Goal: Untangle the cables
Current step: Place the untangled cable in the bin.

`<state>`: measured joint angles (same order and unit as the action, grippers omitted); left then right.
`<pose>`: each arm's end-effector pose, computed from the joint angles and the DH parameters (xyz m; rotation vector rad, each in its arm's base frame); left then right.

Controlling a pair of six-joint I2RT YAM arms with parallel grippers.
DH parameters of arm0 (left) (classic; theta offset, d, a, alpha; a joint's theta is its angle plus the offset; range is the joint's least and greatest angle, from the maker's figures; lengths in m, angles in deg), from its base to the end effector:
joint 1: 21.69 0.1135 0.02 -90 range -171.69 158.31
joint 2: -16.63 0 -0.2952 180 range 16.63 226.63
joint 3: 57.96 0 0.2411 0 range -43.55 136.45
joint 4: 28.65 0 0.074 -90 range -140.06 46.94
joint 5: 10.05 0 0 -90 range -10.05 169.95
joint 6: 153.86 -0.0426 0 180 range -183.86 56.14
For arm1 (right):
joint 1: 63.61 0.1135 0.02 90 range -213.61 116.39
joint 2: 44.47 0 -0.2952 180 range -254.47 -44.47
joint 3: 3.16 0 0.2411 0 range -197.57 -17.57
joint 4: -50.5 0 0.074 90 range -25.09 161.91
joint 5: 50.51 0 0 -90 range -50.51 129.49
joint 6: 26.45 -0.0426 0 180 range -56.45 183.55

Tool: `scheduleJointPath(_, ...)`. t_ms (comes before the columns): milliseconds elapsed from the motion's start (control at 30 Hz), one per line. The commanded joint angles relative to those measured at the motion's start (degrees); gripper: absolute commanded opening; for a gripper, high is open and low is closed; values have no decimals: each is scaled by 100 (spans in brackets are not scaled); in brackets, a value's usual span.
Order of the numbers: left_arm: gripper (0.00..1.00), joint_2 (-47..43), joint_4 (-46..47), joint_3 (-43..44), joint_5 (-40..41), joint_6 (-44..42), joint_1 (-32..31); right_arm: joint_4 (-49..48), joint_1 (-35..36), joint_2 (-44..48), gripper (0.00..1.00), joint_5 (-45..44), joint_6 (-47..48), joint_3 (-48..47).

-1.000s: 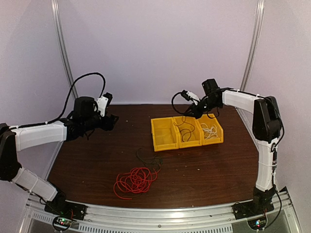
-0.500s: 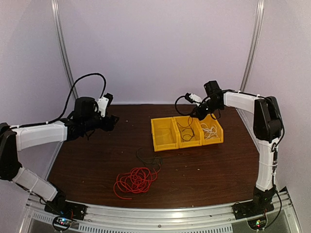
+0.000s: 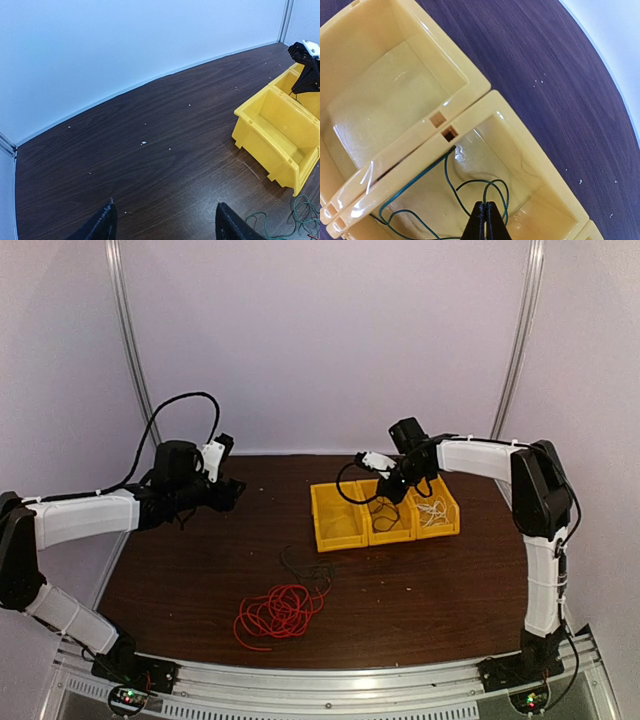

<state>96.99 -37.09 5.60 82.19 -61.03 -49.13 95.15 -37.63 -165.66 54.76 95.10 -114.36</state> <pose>0.2731 -0.1399 0.2851 0.4067 1.9822 -0.2968 0.4238 0.2190 0.2303 -1.2958 2.1386 0.2958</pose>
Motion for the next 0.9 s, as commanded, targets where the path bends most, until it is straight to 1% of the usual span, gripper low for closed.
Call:
scheduleJointPath(0,68,-51,157,87,-99,-54,2,123,-49,2,5,-449,33,-70)
scheduleJointPath(333,68,9,106,139,-224,-36,2,566,-45,807,32,-330,-41,-3)
scheduleJointPath(467,68,49,96,131,-224,-9,2,810,-40,1158,38,-232,-66,-68)
scheduleJointPath(567,68,93,68,122,-469,60,2,871,-21,1445,39,154,-70,23)
scheduleJointPath(733,59,322,-334,340,-1010,319,-39,838,184,1898,40,848,-43,290)
scheduleJointPath(800,56,450,-471,442,-1164,496,-99,885,350,2032,39,1167,91,387)
scheduleJointPath(867,53,577,-532,479,-1422,814,-103,922,601,2132,37,1275,296,498)
